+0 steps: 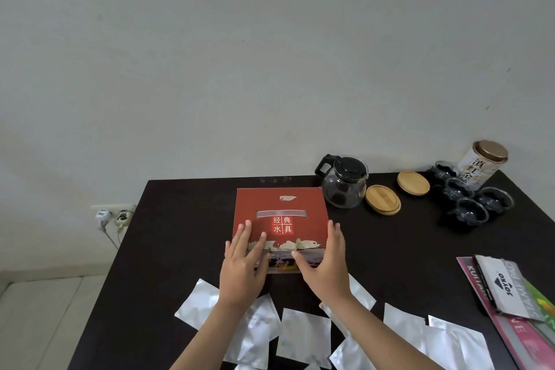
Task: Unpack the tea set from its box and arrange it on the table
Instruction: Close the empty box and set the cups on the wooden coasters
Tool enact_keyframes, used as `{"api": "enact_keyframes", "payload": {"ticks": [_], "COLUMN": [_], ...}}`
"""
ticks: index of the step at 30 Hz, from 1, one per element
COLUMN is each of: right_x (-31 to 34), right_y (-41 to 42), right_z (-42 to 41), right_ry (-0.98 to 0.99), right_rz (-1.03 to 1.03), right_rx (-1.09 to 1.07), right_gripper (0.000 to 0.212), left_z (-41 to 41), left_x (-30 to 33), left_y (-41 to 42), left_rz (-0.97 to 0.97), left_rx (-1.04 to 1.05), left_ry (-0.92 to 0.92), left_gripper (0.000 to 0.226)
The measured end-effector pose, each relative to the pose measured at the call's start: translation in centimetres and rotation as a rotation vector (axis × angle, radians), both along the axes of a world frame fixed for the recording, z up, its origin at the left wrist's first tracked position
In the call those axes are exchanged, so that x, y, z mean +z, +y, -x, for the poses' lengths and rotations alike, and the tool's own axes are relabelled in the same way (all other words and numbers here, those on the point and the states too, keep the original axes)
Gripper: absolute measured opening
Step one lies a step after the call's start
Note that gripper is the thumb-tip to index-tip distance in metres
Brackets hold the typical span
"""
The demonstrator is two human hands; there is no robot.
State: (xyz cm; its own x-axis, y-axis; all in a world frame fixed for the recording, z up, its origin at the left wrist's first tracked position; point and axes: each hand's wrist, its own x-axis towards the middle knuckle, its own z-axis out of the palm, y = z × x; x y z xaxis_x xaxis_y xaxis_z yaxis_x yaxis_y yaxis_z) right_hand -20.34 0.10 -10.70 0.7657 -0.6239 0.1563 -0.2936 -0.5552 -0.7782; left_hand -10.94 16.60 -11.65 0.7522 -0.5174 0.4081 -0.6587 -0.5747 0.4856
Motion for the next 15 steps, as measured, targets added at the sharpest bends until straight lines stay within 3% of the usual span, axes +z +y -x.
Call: {"api": "enact_keyframes", "payload": {"ticks": [2, 7, 15], "right_x": [-0.1, 0.1, 0.9], "right_y": [0.0, -0.7, -3.7], "right_z": [0.0, -1.1, -7.8], "right_ry": [-0.017, -0.064, -0.074], "right_rz": [-0.098, -0.112, -0.148], "right_rx": [0.002, -0.019, 0.003], "right_gripper": [0.107, 0.115, 0.105], "left_z": [0.0, -1.0, -7.6], "left_x": [-0.3, -0.1, 1.8], "left_y": [-0.2, -1.0, -3.9], "left_rz": [0.053, 0.096, 0.05], "left_rx": [0.029, 0.048, 0.063], "left_ry": [-0.014, 0.014, 0.068], "left_gripper": [0.036, 0.038, 0.043]}}
